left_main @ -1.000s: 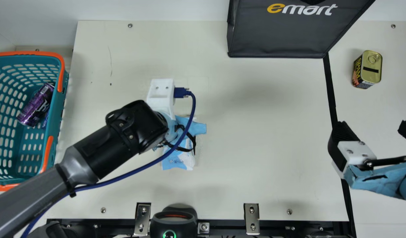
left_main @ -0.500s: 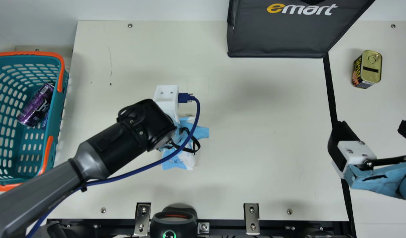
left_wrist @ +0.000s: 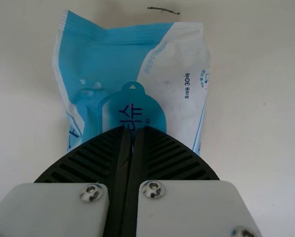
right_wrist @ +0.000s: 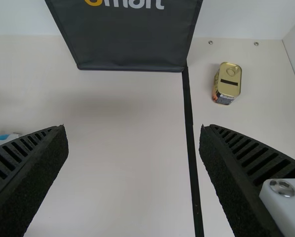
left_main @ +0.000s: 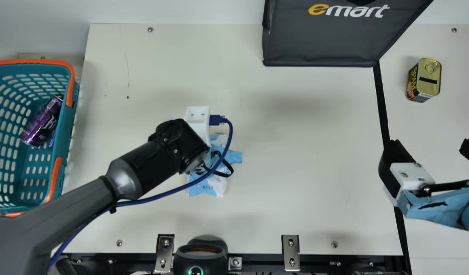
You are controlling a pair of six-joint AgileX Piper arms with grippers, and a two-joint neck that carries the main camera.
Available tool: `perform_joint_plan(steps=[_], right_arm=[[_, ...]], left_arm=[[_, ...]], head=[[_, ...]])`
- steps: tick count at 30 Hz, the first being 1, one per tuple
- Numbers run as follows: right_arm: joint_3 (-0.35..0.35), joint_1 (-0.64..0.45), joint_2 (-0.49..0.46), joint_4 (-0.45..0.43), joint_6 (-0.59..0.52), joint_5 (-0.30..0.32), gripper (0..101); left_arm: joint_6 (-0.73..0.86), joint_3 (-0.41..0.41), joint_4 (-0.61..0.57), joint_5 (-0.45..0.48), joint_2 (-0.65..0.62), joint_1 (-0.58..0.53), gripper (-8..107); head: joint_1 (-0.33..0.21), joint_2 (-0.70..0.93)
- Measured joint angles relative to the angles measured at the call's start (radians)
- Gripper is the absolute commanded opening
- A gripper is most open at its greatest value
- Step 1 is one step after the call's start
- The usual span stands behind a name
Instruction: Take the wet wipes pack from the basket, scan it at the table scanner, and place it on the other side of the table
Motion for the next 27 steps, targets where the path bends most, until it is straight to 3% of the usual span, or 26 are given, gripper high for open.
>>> perform_joint_plan(steps=[25,27], right_arm=[[0.0,0.0,0.0,0.0,0.0,0.001,95],[0.0,0.0,0.0,0.0,0.0,0.001,95]], left_arm=[[0.028,-0.042,0.025,0.054,-0.085,-0.004,-8],[0.03,-0.045,0.025,0.056,-0.09,-0.004,-1]], head=[[0.0,0.0],[0.0,0.0]])
